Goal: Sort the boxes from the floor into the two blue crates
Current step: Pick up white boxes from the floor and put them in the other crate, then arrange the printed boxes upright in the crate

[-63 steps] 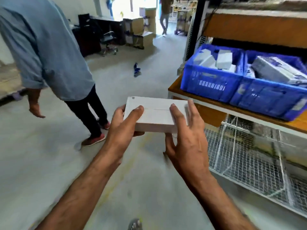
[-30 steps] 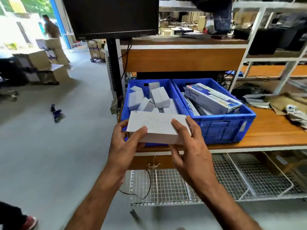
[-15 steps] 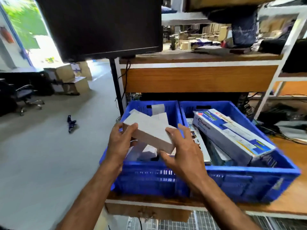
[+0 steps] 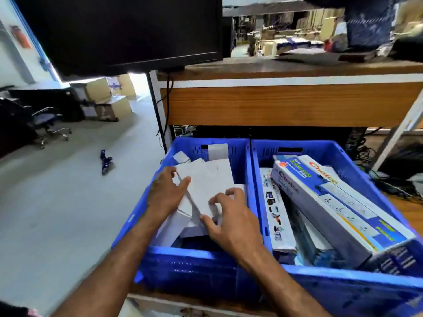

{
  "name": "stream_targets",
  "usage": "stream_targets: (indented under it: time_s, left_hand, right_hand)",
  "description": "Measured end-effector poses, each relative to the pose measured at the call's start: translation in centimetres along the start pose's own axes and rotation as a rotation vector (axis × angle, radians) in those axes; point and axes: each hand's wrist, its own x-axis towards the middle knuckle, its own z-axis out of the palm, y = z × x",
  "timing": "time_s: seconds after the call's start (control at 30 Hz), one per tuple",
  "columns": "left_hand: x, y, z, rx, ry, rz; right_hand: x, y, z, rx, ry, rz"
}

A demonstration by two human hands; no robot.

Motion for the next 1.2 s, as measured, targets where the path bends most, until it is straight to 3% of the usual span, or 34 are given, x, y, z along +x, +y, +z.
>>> stream_targets:
  time_s: [0.17,0.33,0.53,0.73,0.9,1.2]
  left_hand:
    - [0.2,-1.0,0.3,0.080,-0.102,-0.059]
    - [-1.1,-1.2,0.3,0.111,-0.188,0.106]
    - [-3.9,1.3,-0.4,0.217,0.060,0.486]
    - [-7.8,4.0,-2.6,0.248,0.164,0.708]
    - [-10.0,4.9,-4.0,0.239,0.213,0.807]
    - [-13.6,5.5,-1.6,0.101,0.132,0.841]
  right_hand:
    - [0.6,-0.7,-0.1,-0.086,-0.063,0.009]
    - [0.7,-1.0,-0.2,-0.207,0.017,0.033]
    - [-0.6,-1.1,-1.0,-0.224,0.117,0.016]
    - [-2.4,-1.8,-3.3,-0.074,0.335,-0.102]
    - [-4.0,-3.4,-5.3,-0.148,0.490,-0.164]
    - [-9.0,-2.5,-7.7,-0.347,0.434,-0.051]
